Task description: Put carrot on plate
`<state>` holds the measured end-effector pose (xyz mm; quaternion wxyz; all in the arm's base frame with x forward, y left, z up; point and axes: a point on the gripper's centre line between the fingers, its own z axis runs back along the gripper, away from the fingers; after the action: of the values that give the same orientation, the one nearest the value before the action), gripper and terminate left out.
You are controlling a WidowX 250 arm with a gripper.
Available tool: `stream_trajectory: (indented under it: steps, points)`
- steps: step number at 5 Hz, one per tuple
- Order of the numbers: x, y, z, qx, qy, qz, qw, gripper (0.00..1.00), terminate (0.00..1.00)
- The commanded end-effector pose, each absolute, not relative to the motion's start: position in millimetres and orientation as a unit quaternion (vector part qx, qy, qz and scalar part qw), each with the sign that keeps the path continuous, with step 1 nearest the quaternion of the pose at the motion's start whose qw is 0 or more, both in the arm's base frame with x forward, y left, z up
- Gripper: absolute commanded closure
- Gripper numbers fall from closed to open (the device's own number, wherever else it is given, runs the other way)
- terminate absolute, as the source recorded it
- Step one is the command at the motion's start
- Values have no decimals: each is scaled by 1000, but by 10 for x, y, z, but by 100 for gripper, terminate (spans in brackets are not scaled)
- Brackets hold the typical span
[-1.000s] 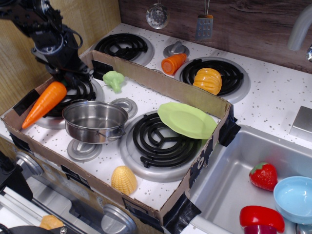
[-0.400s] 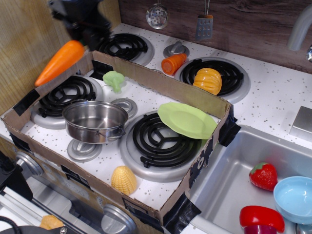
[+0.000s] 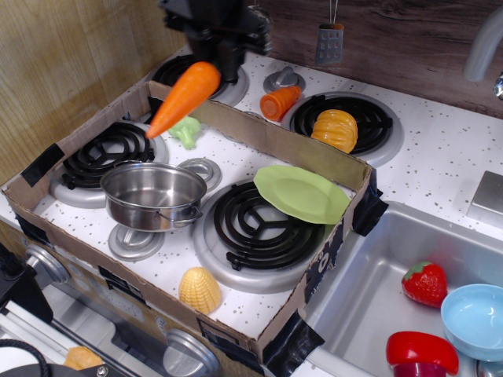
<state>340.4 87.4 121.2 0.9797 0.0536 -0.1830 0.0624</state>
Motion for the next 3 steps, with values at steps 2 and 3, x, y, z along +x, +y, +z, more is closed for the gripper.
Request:
stream_trajectory:
  steps: [2, 3]
  points:
    - [3558, 204, 982, 29, -205, 79, 975, 100, 0]
    - [3599, 77, 825, 5, -195, 85, 977, 100, 0]
